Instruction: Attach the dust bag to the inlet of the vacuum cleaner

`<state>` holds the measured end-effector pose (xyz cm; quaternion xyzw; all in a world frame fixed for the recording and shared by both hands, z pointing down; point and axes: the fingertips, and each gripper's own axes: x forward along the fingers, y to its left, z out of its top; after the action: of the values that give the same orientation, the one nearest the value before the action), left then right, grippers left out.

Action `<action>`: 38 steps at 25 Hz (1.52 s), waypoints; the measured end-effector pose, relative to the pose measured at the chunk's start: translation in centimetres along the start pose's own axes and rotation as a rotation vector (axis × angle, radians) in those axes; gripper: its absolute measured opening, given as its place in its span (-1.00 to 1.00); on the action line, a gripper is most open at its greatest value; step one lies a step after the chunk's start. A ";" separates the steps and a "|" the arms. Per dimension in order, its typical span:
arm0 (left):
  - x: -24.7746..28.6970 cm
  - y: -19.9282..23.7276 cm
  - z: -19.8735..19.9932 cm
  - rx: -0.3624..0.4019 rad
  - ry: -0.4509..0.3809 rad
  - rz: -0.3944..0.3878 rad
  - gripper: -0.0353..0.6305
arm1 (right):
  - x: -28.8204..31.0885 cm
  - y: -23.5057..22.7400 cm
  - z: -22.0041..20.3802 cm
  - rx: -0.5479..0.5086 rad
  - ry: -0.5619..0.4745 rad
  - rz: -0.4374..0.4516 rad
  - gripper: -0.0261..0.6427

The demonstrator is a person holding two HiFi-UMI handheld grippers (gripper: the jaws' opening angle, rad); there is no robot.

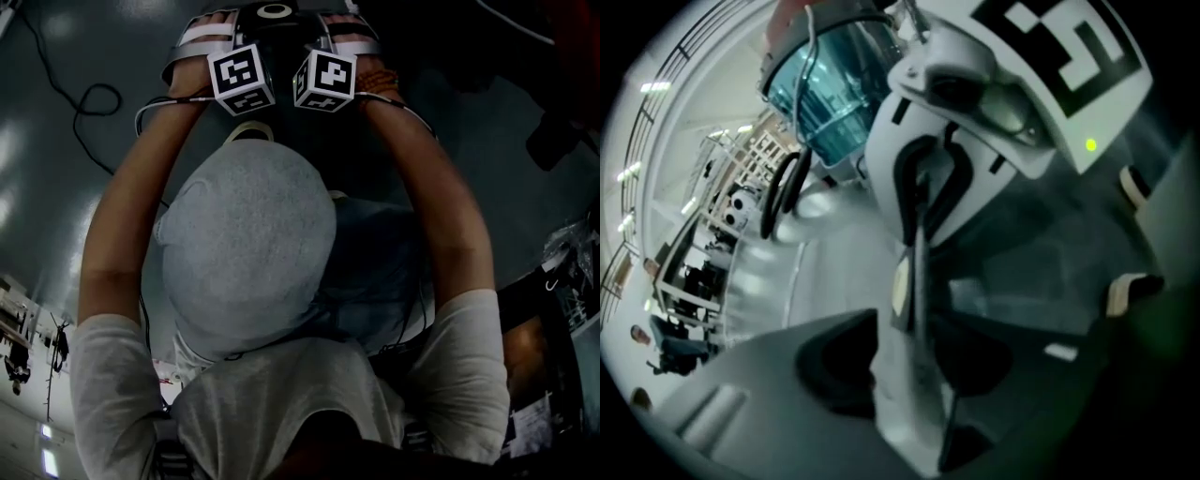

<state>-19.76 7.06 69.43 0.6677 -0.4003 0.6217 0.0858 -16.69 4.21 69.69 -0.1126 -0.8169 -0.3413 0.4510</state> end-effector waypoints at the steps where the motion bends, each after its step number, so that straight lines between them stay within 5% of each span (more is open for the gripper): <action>1: -0.3 0.3 0.2 0.010 -0.006 0.009 -0.46 | -0.3 0.1 -0.1 0.007 -0.001 0.005 -0.78; 3: -1.0 0.5 0.5 0.060 -0.017 0.025 -0.76 | -1.3 -0.2 0.0 0.041 -0.003 0.021 -0.80; 8: -5.0 3.0 2.6 0.174 -0.085 0.022 -0.80 | -5.3 -3.1 1.0 0.104 0.004 0.075 -0.80; 17: -15.3 7.3 9.4 0.297 -0.080 -0.300 -0.81 | -16.6 -8.3 1.7 0.302 -0.040 0.174 -0.81; 22: -23.3 7.3 13.7 0.495 -0.092 -0.371 -0.81 | -25.3 -8.5 2.8 0.403 -0.074 0.217 -0.81; 28: -32.0 3.3 19.5 0.563 -0.133 -0.560 -0.81 | -36.1 -5.7 2.4 0.573 -0.134 0.321 -0.82; 32: -33.3 1.5 23.6 0.659 -0.194 -0.554 -0.81 | -40.2 -4.3 -0.2 0.627 -0.073 0.256 -0.82; 38: -31.5 -0.6 31.5 0.695 -0.333 -0.410 -0.81 | -43.4 -3.8 -8.2 0.639 0.131 0.101 -0.82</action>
<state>7.53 1.63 34.64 0.8138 -0.0346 0.5734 -0.0882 11.53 1.39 35.58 0.0166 -0.8453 -0.0516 0.5316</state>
